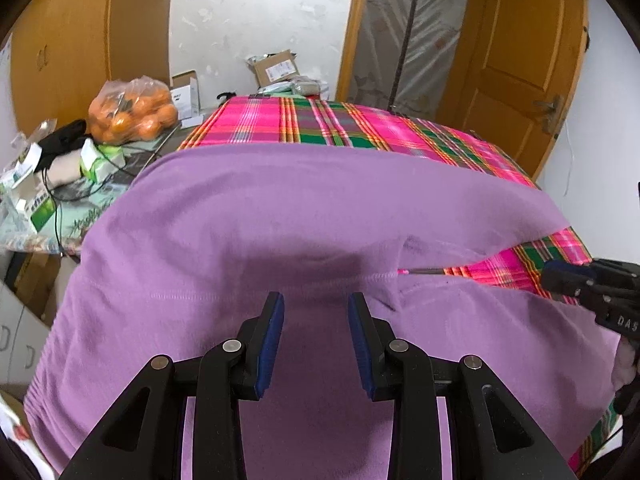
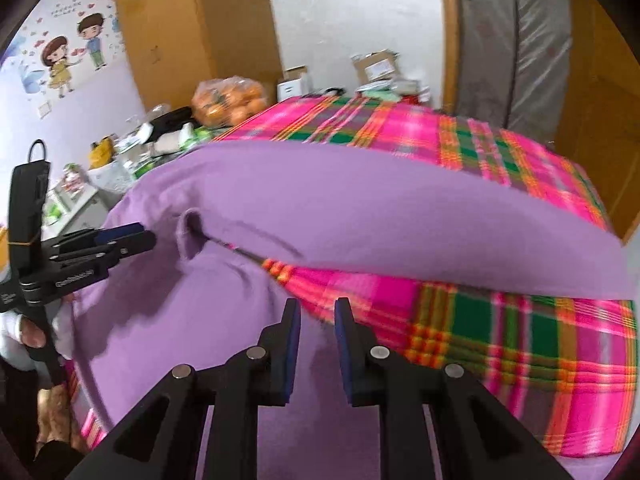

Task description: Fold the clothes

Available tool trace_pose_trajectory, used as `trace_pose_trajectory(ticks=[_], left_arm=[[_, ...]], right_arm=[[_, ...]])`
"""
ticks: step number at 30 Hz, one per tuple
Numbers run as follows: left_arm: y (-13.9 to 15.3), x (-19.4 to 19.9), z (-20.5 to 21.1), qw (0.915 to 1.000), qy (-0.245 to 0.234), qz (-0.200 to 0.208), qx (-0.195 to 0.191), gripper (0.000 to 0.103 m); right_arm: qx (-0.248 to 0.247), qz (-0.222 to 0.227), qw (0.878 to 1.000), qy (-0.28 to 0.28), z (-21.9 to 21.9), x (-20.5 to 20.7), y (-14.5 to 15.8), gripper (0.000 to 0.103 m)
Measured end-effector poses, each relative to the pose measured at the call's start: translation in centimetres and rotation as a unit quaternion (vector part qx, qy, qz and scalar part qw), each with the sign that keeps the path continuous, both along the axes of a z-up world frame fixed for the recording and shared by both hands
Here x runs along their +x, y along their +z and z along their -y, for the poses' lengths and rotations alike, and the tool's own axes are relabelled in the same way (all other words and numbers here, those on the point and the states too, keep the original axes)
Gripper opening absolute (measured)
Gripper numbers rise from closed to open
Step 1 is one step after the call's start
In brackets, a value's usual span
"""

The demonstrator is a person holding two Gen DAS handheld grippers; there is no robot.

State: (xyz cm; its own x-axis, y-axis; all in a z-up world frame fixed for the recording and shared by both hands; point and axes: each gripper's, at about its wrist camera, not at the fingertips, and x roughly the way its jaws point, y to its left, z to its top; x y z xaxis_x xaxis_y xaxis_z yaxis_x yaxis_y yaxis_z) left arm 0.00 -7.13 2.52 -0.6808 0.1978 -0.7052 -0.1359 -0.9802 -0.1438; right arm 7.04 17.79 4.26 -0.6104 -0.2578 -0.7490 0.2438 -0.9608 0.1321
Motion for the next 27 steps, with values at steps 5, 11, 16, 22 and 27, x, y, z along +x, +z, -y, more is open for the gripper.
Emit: trace_pose_trajectory(ticks=[5,11,16,22,27], left_arm=[[-0.7,0.6,0.2,0.9999,0.01,0.008,0.0,0.035],[-1.5,1.2,1.0,0.9996,0.022,0.019,0.005,0.035],[-1.9,1.6,1.4,0.9994,0.025,0.022,0.013,0.035],[-1.8,2.0,2.5,0.9991,0.032,0.022,0.015,0.035],[-1.7,2.7,6.3,0.9965,0.079,0.019,0.02,0.035]], right_arm=[[-0.034,0.018,0.997,0.071,3.3,-1.0,-0.9,0.019],[-0.045,0.057,0.99,0.124,7.1,-3.4,-2.9,0.018],[-0.041,0.068,0.988,0.131,9.1,-5.8,-3.8,0.018],[-0.073,0.071,0.993,0.067,6.4,-8.1,-4.1,0.003],[-0.091,0.064,0.992,0.059,4.7,-6.5,-3.7,0.005]])
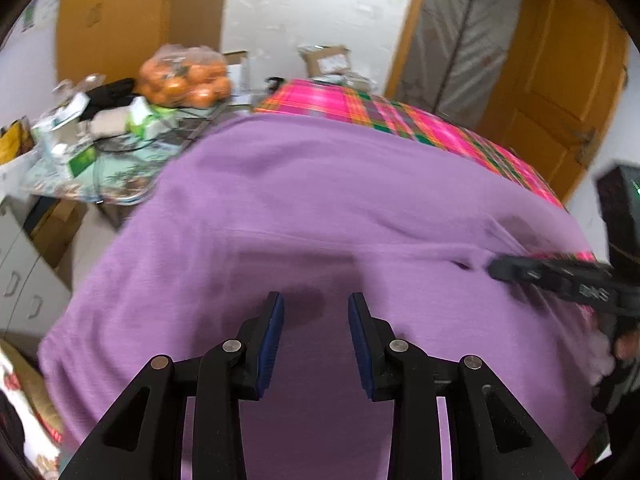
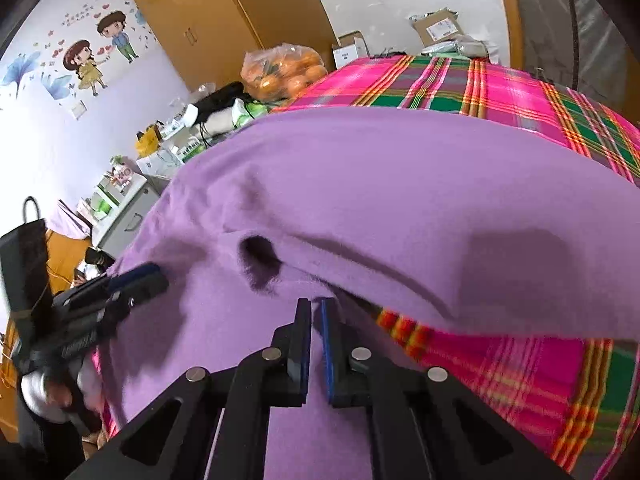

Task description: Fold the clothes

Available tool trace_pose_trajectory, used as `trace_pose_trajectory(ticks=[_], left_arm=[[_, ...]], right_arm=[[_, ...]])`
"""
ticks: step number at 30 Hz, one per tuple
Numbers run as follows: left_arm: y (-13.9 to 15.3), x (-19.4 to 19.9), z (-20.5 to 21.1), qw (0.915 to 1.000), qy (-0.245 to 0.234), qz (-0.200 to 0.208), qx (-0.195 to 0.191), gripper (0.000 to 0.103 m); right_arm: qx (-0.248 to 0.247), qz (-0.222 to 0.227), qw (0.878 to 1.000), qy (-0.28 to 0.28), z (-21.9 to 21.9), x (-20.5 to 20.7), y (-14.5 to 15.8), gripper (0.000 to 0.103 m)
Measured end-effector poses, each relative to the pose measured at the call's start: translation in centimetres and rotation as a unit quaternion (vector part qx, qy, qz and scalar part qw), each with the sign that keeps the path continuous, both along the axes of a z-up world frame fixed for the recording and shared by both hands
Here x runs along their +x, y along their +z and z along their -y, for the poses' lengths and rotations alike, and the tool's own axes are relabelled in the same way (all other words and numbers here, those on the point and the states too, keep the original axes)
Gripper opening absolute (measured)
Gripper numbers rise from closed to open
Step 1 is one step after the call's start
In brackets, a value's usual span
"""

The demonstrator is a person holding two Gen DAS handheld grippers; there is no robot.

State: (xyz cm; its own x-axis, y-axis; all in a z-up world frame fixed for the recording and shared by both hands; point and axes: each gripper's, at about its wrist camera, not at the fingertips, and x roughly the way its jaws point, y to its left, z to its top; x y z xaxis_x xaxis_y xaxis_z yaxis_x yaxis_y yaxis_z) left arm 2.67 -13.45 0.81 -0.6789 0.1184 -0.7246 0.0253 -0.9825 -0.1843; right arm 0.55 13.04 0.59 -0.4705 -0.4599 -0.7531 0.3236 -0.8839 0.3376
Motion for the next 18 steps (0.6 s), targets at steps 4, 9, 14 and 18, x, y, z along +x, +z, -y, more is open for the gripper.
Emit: trace_pose_trajectory(ticks=[4,9,14,18], left_arm=[[-0.2,0.4,1.6,0.9999,0.015,0.004,0.003,0.035],[0.5,1.0,1.6,0.9999,0.013,-0.004,0.002,0.035],[0.1,0.7,1.3,0.9997,0.017,0.002,-0.016,0.035],[-0.2,1.0,1.5,0.9995,0.02,0.003,-0.025,0.035]], right_arm=[[-0.015,0.017,1.0,-0.016,-1.3,0.2,-0.7,0.003],[0.017,-0.019,0.999,-0.021,-1.6,2.0,1.1,0.008],[0.09,-0.041,0.995,-0.029,-1.8,3.4,0.5,0.008],[0.106,-0.053,0.992,-0.03,-1.9,3.8,-0.1,0.009]])
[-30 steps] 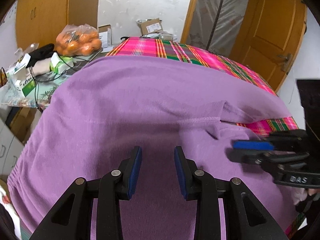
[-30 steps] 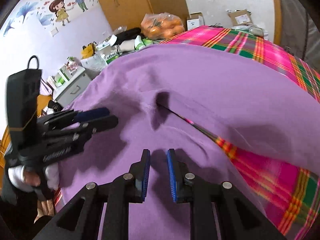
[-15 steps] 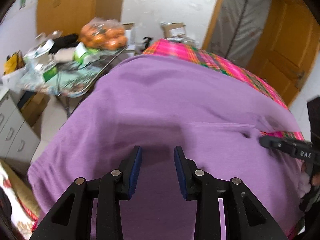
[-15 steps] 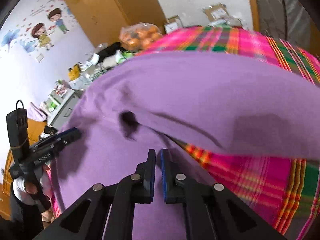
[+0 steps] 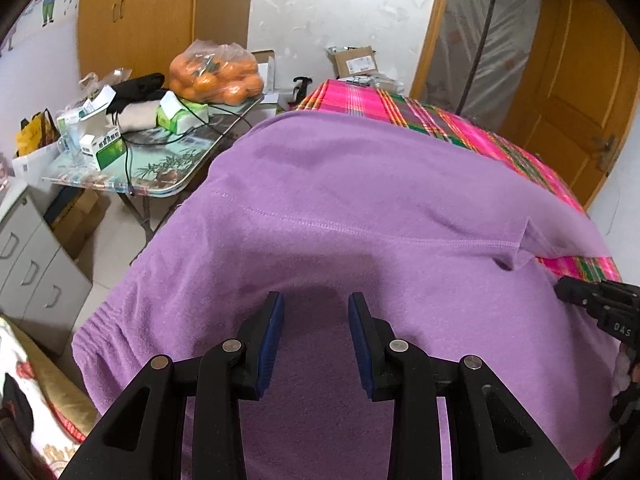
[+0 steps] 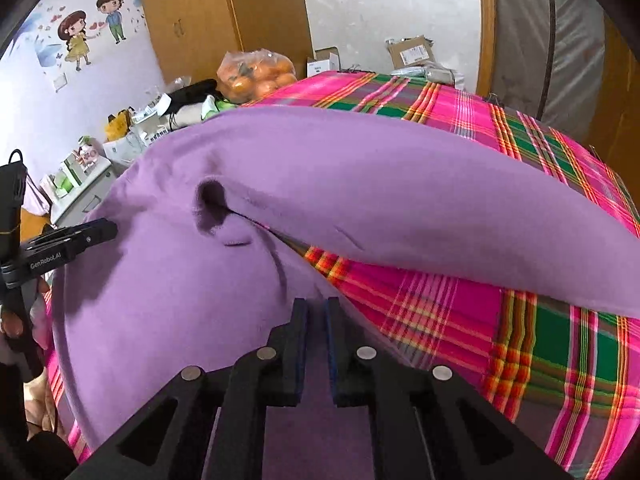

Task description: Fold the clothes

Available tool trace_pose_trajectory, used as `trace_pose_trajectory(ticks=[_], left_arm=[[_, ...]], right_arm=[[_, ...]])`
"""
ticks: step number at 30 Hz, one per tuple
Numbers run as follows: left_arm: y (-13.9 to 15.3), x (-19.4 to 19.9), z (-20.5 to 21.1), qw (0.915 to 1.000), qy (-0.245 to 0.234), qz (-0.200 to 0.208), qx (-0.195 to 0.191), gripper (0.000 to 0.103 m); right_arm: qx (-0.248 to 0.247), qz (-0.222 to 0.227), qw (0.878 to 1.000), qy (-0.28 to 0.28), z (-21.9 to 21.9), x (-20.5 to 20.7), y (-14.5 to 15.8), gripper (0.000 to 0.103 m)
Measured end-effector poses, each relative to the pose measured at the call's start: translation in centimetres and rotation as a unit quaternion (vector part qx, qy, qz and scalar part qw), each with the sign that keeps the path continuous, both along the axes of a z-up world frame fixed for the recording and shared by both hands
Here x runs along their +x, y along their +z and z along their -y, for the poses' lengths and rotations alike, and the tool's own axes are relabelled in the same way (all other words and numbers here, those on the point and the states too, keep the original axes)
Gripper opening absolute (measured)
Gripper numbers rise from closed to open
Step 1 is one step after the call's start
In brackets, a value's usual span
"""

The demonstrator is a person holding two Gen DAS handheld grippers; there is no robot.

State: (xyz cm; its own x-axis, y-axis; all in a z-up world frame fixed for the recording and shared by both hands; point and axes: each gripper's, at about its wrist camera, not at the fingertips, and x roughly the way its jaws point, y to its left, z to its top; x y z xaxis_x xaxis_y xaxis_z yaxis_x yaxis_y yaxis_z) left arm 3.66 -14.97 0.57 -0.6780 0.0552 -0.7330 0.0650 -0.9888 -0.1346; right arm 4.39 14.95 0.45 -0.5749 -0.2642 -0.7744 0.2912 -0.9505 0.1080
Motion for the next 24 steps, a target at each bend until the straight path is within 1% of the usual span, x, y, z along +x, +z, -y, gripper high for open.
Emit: trace_pose_trajectory(ticks=[10,13,15,17,19,21,22,24], left_arm=[[-0.1,4.6,1.5,0.9999,0.0,-0.013,0.0,0.035],[-0.2,6.0,2.0,0.9999,-0.001,-0.016,0.0,0.035],[-0.2,6.9,2.1,0.9998,-0.003,-0.017,-0.001,0.035],[-0.3,7.7,1.8,0.9998,-0.014,-0.012,0.002,0.035],[-0.4,8.6,1.6,0.9996,-0.023,-0.014,-0.001,0.035],[-0.5,9.2,1.6,0.9995,-0.028,-0.016,-0.005,0.035],[-0.5,9.6,1.6,0.9994,-0.031,-0.017,-0.007,0.035],[-0.5,9.8,1.5,0.9993,-0.033,-0.015,-0.009,0.035]], right_arm=[[0.0,-0.003,1.0,0.008,0.1,0.1,-0.1,0.013],[-0.004,-0.003,1.0,0.018,0.3,0.1,-0.1,0.022],[-0.005,-0.003,0.999,0.031,0.7,0.3,-0.1,0.037],[0.001,-0.004,0.999,0.045,1.2,0.5,0.0,0.044],[0.015,-0.006,0.999,0.045,1.5,0.8,0.1,0.044],[0.015,-0.008,0.999,0.037,1.1,1.4,0.1,0.041],[0.012,-0.01,0.999,0.029,0.6,1.6,0.2,0.039],[0.001,-0.008,1.0,0.003,-0.9,1.9,0.2,0.029]])
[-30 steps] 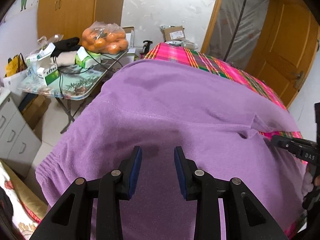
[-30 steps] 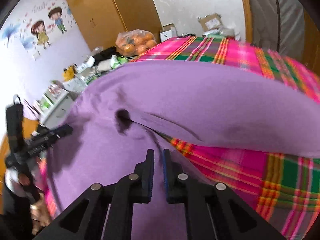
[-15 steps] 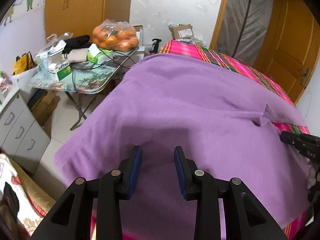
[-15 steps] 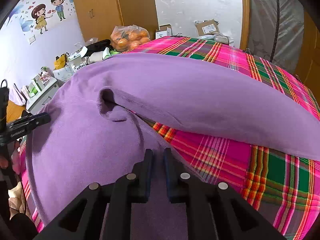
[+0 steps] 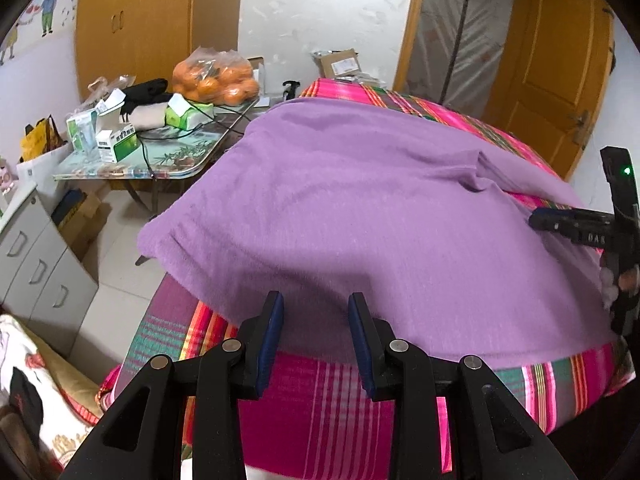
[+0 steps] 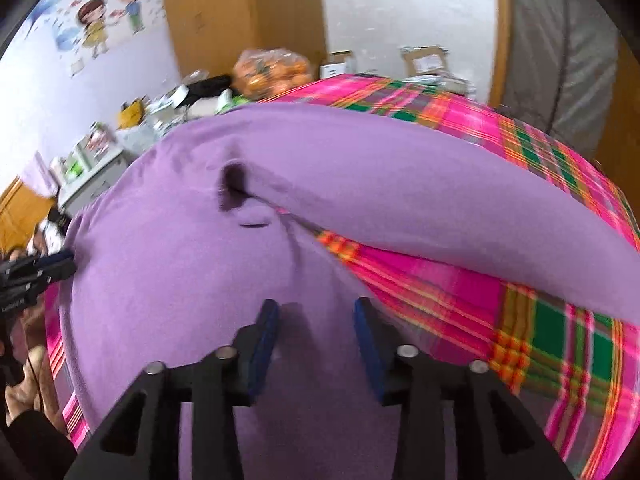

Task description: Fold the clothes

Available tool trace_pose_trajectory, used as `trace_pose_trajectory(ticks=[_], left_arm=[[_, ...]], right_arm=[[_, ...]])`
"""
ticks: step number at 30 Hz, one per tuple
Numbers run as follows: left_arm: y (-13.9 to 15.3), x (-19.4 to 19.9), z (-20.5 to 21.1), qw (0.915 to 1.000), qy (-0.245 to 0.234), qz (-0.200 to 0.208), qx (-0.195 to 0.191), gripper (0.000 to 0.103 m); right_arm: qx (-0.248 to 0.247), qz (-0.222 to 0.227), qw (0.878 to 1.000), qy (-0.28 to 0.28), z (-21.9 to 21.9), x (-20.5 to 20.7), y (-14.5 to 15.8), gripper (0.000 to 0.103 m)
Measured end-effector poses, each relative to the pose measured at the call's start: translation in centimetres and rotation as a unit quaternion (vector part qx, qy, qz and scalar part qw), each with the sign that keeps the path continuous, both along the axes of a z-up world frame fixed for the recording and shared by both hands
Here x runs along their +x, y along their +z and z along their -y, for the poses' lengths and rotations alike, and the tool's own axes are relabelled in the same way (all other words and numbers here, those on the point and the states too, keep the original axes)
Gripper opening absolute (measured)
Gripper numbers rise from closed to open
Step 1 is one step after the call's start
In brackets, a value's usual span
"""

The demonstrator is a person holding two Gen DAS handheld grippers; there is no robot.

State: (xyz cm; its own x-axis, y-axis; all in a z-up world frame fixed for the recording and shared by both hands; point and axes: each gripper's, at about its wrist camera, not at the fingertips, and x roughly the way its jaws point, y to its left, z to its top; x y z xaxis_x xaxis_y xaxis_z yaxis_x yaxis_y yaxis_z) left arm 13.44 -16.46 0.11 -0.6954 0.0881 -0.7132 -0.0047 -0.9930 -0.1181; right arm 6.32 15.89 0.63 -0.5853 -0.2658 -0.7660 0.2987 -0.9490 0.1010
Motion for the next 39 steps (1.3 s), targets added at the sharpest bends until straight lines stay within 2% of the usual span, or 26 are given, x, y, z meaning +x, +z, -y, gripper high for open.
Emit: trace_pose_trajectory(ticks=[1,2,3,6,9,12,18,19,20,21,24,28,34,39], left_arm=[[0.0,-0.1,-0.1,1.0,0.0,0.003,-0.002,0.035],[0.1,-0.1,-0.2,1.0,0.0,0.005,-0.003,0.035],[0.2,-0.3,-0.3,1.0,-0.001,0.006,0.0,0.035],[0.7,-0.7,-0.6,0.9999,-0.007,0.005,0.015,0.035],[1.3,-1.9,-1.8,0.9996,-0.019,-0.01,0.02,0.035],[1.5,-3.5,-3.5,0.9991,-0.035,-0.013,0.022,0.035],[1.1,-4.9,-4.8,0.9985,-0.05,-0.007,0.023,0.035],[1.0,-4.9,-4.9,0.9985,-0.049,-0.006,0.023,0.035],[0.9,-5.0,-4.9,0.9985,-0.049,-0.004,0.023,0.035],[0.8,-5.1,-4.9,0.9985,-0.049,-0.003,0.022,0.035],[0.5,-5.3,-5.0,0.9985,-0.049,0.002,0.022,0.035],[0.3,-5.6,-5.1,0.9985,-0.05,0.008,0.02,0.035],[0.9,-6.2,-4.6,0.9992,-0.036,0.009,0.014,0.035],[1.1,-7.3,-4.4,0.9997,-0.017,0.015,0.01,0.035]], right_arm=[[-0.008,0.005,1.0,-0.015,-1.0,0.1,-0.1,0.025],[-0.02,0.009,0.999,-0.031,-2.1,0.2,-0.1,0.01],[-0.03,0.015,0.998,-0.049,-3.1,0.3,-0.1,0.005],[-0.039,0.013,0.997,-0.059,-4.1,1.1,0.4,0.005],[-0.033,0.005,0.999,-0.033,-2.8,0.9,0.8,0.008],[-0.018,-0.003,1.0,-0.011,-1.0,-0.3,1.0,0.018],[0.003,0.002,1.0,0.024,1.7,-3.4,0.0,0.019],[0.004,0.0,1.0,0.027,1.7,-3.4,0.0,0.018],[0.003,-0.002,1.0,0.028,1.6,-3.4,0.0,0.005],[-0.006,-0.002,1.0,0.027,1.2,-3.3,0.0,0.002],[-0.048,0.003,0.999,0.006,-0.6,-3.3,-0.1,0.001],[-0.064,0.01,0.997,-0.035,-2.6,-3.3,0.0,0.001],[-0.082,-0.002,0.997,0.009,-1.5,-1.3,1.2,0.002],[-0.06,0.006,0.998,0.009,-0.7,-1.1,0.8,0.004]])
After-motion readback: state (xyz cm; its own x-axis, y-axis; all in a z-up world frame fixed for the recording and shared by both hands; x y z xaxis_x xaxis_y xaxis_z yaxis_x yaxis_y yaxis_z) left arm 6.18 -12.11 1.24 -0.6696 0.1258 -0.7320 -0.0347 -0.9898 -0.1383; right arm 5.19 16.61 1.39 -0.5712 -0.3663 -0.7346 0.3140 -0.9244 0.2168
